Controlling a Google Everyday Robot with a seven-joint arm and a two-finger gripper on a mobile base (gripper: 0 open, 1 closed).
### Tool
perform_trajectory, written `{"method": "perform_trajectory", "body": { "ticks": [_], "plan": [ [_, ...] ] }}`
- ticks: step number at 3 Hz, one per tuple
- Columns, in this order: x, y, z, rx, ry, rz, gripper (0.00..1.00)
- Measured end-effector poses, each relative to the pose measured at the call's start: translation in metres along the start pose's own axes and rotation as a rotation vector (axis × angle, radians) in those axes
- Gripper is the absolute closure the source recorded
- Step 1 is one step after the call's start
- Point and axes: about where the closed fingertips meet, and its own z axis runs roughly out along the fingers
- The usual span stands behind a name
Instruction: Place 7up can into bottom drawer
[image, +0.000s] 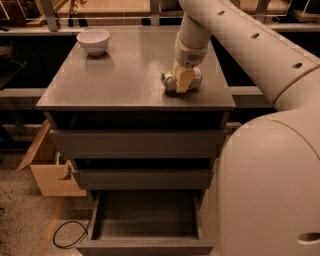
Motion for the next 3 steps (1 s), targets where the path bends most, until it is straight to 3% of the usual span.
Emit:
{"method": "perform_trajectory", "body": {
  "ticks": [1, 2, 3],
  "plan": [
    [-0.005, 0.011, -0.033, 0.032, -0.007, -0.031, 0.96],
    [-0.005, 0.041, -0.068, 0.037, -0.011, -0.048, 1.0],
    [-0.008, 0.097, -0.09, -0.039, 0.004, -0.053, 1.0]
  ]
}}
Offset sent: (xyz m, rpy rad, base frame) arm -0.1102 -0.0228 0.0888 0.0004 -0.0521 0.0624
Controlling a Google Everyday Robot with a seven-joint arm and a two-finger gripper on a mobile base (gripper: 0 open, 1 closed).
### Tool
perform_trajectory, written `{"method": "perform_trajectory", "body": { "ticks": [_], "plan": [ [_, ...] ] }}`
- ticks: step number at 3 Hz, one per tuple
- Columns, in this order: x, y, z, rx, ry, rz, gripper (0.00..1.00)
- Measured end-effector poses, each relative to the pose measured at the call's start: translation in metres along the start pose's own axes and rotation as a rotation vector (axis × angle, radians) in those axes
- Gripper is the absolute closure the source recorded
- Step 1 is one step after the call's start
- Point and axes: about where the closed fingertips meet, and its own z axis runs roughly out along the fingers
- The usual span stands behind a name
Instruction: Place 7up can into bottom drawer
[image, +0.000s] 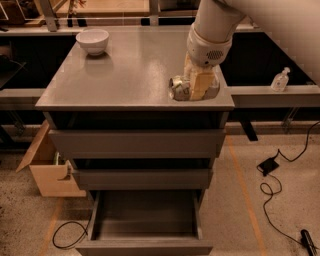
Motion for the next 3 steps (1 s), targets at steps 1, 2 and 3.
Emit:
{"method": "perform_trajectory", "body": {
  "ticks": [1, 2, 3],
  "plan": [
    [-0.008, 0.067, -0.006, -0.1, -0.01, 0.056, 1.0],
    [-0.016, 0.125, 0.007, -0.193, -0.065, 0.156, 1.0],
    [-0.025, 0.174, 0.041, -0.273, -0.133, 0.262, 1.0]
  ]
}}
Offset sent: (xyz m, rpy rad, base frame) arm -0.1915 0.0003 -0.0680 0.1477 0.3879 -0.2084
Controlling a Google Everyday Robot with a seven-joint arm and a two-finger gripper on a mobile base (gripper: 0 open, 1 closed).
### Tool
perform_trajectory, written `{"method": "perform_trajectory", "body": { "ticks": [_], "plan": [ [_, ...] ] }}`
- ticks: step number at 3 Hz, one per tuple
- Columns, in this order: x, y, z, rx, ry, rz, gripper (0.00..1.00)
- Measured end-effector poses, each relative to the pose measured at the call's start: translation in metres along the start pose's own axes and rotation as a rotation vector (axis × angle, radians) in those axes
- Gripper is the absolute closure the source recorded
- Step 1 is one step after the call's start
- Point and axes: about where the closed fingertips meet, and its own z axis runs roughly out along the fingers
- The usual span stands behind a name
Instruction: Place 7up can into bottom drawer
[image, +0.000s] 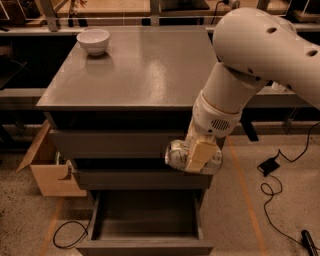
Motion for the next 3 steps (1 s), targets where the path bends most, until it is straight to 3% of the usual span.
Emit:
{"method": "perform_trajectory", "body": {
  "ticks": [1, 3],
  "plan": [
    [0.0, 0.0, 0.0, 0.001, 0.0, 0.0, 1.0],
    [0.013, 0.029, 0.058, -0.03, -0.113, 0.053, 1.0]
  ]
}}
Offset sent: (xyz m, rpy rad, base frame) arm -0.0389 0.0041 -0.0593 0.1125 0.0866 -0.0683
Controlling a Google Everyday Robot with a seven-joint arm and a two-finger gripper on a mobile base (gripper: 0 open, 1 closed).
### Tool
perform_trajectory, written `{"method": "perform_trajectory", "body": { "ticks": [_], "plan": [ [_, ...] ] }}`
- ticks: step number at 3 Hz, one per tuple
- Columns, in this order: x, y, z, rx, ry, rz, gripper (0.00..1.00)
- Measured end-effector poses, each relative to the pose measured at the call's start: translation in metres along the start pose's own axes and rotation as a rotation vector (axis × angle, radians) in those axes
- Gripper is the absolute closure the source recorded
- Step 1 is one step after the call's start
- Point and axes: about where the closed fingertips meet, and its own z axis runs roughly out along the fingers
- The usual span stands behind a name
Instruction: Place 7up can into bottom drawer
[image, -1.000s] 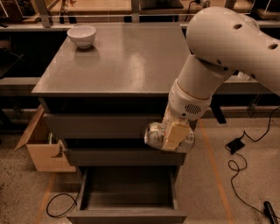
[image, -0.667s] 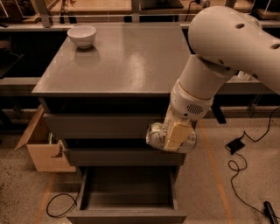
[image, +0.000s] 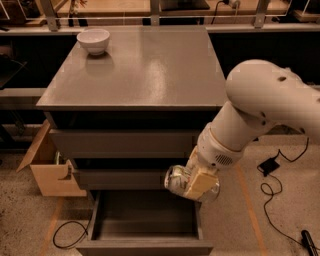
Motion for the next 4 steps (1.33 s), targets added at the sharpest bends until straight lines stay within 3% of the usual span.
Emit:
{"method": "perform_trajectory", "body": {
  "ticks": [2, 3, 4],
  "plan": [
    [0.036, -0.002, 0.088, 0.061, -0.122, 0.053, 1.0],
    [0.053, -0.022, 0.146, 0.056, -0.208, 0.077, 1.0],
    [0.053, -0.022, 0.145, 0.057, -0.207, 0.077, 1.0]
  ]
}}
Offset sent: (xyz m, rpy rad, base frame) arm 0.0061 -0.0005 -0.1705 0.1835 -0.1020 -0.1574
